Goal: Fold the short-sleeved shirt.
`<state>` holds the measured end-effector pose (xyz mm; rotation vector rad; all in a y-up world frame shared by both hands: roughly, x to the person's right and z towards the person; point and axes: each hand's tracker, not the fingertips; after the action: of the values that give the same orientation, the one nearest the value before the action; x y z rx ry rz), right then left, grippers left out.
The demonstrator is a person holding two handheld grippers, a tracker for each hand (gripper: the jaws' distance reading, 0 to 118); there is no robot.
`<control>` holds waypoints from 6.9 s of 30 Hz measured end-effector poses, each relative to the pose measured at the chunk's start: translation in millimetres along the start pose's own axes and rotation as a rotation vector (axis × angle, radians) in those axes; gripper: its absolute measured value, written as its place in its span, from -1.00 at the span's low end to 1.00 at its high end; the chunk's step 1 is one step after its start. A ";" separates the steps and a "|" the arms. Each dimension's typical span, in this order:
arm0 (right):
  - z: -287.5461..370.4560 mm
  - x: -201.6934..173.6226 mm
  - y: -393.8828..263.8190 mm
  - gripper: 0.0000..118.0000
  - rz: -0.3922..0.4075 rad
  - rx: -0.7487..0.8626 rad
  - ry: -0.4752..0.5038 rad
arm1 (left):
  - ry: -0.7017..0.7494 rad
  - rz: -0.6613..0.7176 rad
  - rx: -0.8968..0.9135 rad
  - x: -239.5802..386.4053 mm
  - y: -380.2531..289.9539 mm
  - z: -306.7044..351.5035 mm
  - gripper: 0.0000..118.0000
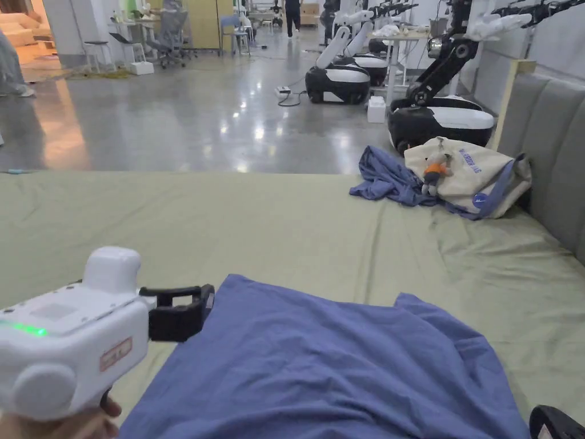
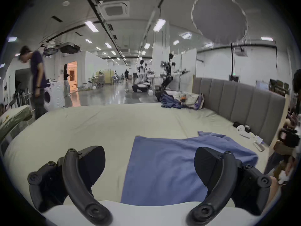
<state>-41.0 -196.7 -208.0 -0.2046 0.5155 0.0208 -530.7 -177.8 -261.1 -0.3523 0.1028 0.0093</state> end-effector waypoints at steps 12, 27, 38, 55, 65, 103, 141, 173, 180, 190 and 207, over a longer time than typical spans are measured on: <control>-22.4 10.1 -0.7 -0.95 0.008 -0.098 0.005 | 0.024 0.020 -0.486 -41.9 10.0 -289.3 0.97; -25.2 19.9 -1.8 -0.95 0.022 -0.144 -0.014 | 0.009 -0.052 -0.554 -28.5 -22.5 -306.4 -0.96; -63.5 36.1 25.8 -0.91 0.060 -0.129 0.019 | -0.014 0.010 -0.483 -31.1 -21.5 -228.3 -0.96; -478.6 70.1 24.9 0.84 0.040 -0.768 -0.059 | -0.041 0.061 -0.466 -35.8 -11.5 -197.2 -0.96; -498.5 37.1 2.3 0.83 0.215 -0.860 -0.087 | -0.032 0.044 -0.485 -42.6 -10.1 -200.4 -0.96; -259.7 132.0 347.7 -0.94 -0.138 -0.174 0.048 | -0.162 0.152 -0.011 -3.9 256.9 -49.6 -0.96; -235.8 117.2 353.4 -0.94 -0.077 -0.041 0.068 | -0.160 0.236 0.058 -8.5 234.8 -54.4 -0.96; 50.3 99.7 3.6 -0.94 -0.273 -0.425 0.089 | -0.088 0.121 -0.172 15.6 -106.3 184.3 -0.96; 31.8 99.1 -26.7 -0.73 -0.209 -0.516 0.024 | 0.022 0.150 -0.198 27.9 -124.0 176.3 -0.80; -10.9 83.0 13.5 0.37 -0.098 -0.273 0.007 | 0.214 0.108 -0.011 28.2 -92.5 158.7 0.43; 33.5 -1.4 -18.6 -0.96 0.002 -0.070 -0.002 | 0.236 0.123 0.057 57.6 -129.7 218.7 -1.00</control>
<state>-24.5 -208.2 -175.3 -0.2722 0.5135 0.0413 -448.2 -224.6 -18.2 -0.2890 0.3578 0.0860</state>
